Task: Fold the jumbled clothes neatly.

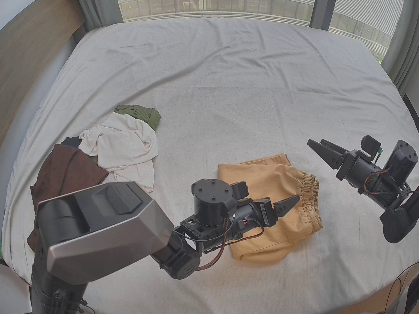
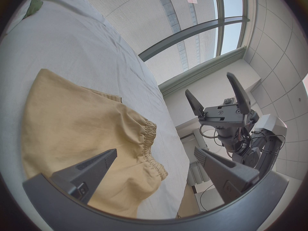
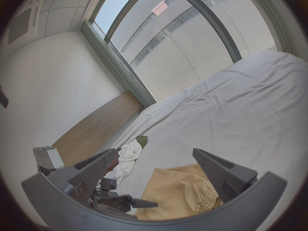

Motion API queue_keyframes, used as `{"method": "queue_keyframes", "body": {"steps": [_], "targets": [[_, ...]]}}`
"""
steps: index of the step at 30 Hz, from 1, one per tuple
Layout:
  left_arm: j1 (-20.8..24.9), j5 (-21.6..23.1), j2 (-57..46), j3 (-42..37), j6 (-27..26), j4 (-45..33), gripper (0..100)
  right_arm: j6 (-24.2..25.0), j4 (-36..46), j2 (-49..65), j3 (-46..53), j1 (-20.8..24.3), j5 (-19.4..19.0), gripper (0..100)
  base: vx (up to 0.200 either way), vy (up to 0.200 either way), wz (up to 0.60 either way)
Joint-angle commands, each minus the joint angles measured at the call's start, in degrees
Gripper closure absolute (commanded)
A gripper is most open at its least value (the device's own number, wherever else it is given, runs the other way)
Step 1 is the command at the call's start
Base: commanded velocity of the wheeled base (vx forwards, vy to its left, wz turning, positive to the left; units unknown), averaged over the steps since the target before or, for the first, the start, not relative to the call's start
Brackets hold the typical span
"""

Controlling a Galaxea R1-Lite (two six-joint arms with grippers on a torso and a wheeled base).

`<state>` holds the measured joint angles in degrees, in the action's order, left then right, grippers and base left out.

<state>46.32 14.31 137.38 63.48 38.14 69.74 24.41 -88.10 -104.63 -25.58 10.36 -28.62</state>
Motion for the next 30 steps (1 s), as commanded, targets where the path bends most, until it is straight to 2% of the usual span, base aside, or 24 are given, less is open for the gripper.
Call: {"method": "queue_keyframes", "body": {"steps": [1, 11, 16, 22, 26, 30], "targets": [[-1.50, -0.07, -5.54, -4.50, 0.00, 0.92, 0, -0.15, 0.30, -0.66, 1.58, 0.01, -0.03, 0, 0.000, 0.000, 0.00], [-2.38, -0.16, -18.90, -16.72, -0.35, 1.10, 0, -0.50, 0.30, -2.51, 3.43, 1.24, -0.03, 0, 0.000, 0.000, 0.00], [-6.16, 0.63, -25.23, -23.49, -4.83, 2.59, 0, -1.47, 0.03, -2.07, 5.27, 1.15, -0.03, 0, 0.000, 0.000, 0.00], [-10.20, 1.51, -34.54, -30.08, -4.92, 3.73, 0, -1.73, 0.30, -2.42, 6.06, 1.77, 0.06, 0, 0.000, 0.000, 0.00], [-12.05, 3.27, -38.24, -32.36, -5.01, 3.91, 0, -2.61, 0.30, -2.95, 6.42, 2.73, 0.23, 0, 0.000, 0.000, 0.00], [-15.56, 9.77, -44.04, -37.99, -4.92, 4.35, 0, -6.12, 0.21, -4.62, 7.56, 2.82, 0.59, 0, 0.000, 0.000, 0.00]]}}
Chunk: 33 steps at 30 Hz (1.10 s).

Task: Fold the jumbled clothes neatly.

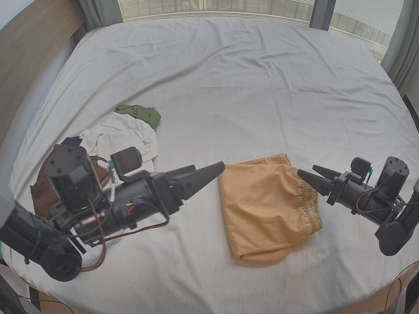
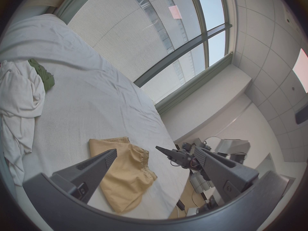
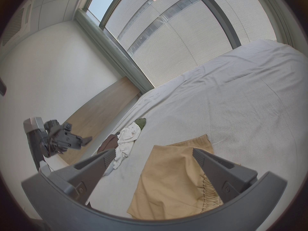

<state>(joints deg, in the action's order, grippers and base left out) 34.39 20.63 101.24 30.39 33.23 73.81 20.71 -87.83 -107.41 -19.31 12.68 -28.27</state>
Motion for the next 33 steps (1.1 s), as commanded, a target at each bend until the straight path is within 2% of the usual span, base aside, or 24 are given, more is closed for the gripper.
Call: {"method": "queue_keyframes", "body": {"steps": [1, 5, 11, 15, 25, 33], "targets": [[-4.24, 4.25, -9.22, -6.31, 0.08, 0.28, 0, -3.57, -0.06, -2.19, 1.64, 0.42, 0.32, 0, 0.000, 0.000, 0.00], [-5.74, 5.13, -11.07, -9.12, -0.45, 0.19, 0, -4.54, 0.12, -2.80, 1.82, -0.81, 0.41, 0, 0.000, 0.000, 0.00], [-6.79, 5.48, -11.15, -10.44, -1.94, -0.07, 0, -8.93, 1.79, -5.09, 2.87, -5.56, 0.41, 0, 0.000, 0.000, 0.00], [-7.23, 7.06, -10.63, -13.96, -3.79, 0.19, 0, -14.82, 5.83, -7.37, 3.14, -9.87, 0.32, 0, 0.000, 0.000, 0.00], [-7.41, 8.55, -6.76, -17.12, -6.69, 0.89, 0, -15.17, 7.41, -11.50, 6.13, -9.69, 0.32, 0, 0.000, 0.000, 0.00], [-7.32, 8.55, -2.72, -18.53, -6.69, 5.29, 0, -14.91, 6.71, -16.87, 6.92, -7.84, 0.50, 0, 0.000, 0.000, 0.00]]}}
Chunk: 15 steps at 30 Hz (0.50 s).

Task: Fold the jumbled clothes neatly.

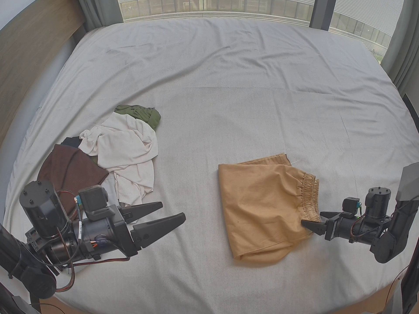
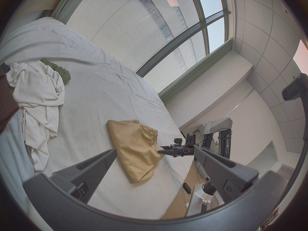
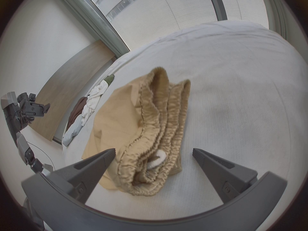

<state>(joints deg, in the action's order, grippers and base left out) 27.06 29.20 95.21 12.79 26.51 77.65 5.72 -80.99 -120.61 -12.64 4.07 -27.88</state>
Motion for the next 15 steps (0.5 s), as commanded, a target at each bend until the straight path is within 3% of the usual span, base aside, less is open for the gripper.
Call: {"method": "queue_keyframes", "body": {"steps": [1, 10, 15], "targets": [[0.01, -0.02, 3.84, -1.19, 0.03, 2.06, 0, 0.17, -0.13, -4.02, 0.25, 0.85, 0.11, 0, 0.000, 0.000, 0.00], [0.01, 0.07, 8.59, -3.03, 0.03, 10.50, 0, 1.58, -0.92, -7.36, -0.01, 2.61, -0.51, 0, 0.000, 0.000, 0.00], [0.01, -0.02, 9.47, -3.21, -0.59, 10.85, 0, 9.58, -7.51, -9.55, -0.01, 7.18, -0.16, 0, 0.000, 0.000, 0.00]]}}
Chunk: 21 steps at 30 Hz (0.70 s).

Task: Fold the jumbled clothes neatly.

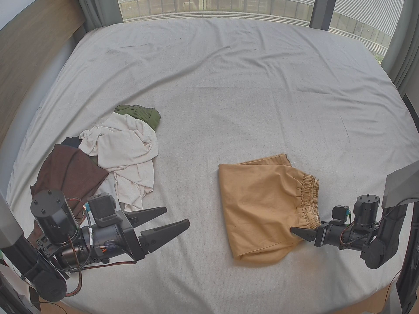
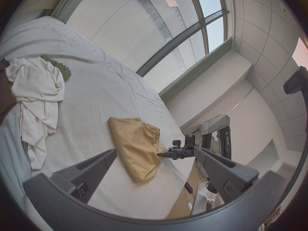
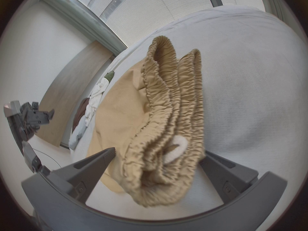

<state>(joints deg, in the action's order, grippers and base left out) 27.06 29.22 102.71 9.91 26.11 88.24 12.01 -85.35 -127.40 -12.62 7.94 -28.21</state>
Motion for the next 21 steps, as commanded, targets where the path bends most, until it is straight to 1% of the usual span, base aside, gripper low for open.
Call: {"method": "queue_keyframes", "body": {"steps": [1, 7, 14, 15, 21], "targets": [[0.01, 0.05, 1.88, -0.33, -0.18, 0.27, 0, 3.99, -3.25, -3.03, -0.13, 3.67, 0.26, 0, 0.000, 0.000, 0.00], [0.10, -0.04, 2.68, -0.42, -0.27, 0.27, 0, 5.04, -2.98, -3.38, -0.57, 5.16, 0.17, 0, 0.000, 0.000, 0.00], [-0.61, -0.04, 2.68, -0.16, -0.18, 0.27, 0, 5.13, -2.98, -3.82, -1.45, 5.07, 0.35, 0, 0.000, 0.000, 0.00], [-0.96, -0.04, 2.50, -0.07, -0.18, 0.27, 0, 5.13, -2.98, -3.82, -1.45, 5.07, 0.35, 100, 0.000, 0.000, 0.00], [-1.22, -0.04, 3.03, -0.95, -0.45, 0.27, 0, 5.39, -2.98, -3.90, -2.06, 5.95, 0.26, 100, 0.000, 0.000, 0.00]]}}
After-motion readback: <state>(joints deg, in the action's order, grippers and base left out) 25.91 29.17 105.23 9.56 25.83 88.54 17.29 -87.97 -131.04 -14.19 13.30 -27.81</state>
